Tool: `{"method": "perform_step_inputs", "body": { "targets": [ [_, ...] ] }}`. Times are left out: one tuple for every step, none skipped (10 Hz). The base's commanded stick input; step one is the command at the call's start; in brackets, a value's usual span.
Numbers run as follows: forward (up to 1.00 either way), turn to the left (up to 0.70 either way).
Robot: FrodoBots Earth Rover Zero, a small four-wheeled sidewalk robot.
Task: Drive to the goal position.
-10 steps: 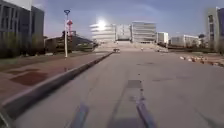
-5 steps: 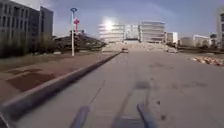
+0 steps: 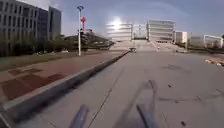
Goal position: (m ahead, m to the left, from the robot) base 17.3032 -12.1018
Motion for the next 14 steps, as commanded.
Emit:
{"method": "perform_step_inputs", "body": {
  "targets": [
    [0.70,0.11],
    [0.70,0.00],
    [0.70,0.00],
    [0.70,0.00],
    [0.70,-0.02],
    [0.70,-0.14],
    [0.70,-0.14],
    [0.70,-0.14],
    [0.70,-0.14],
    [0.70,-0.14],
    [0.70,-0.14],
    [0.70,-0.14],
    [0.70,-0.14],
    [0.70,-0.14]
  ]
}}
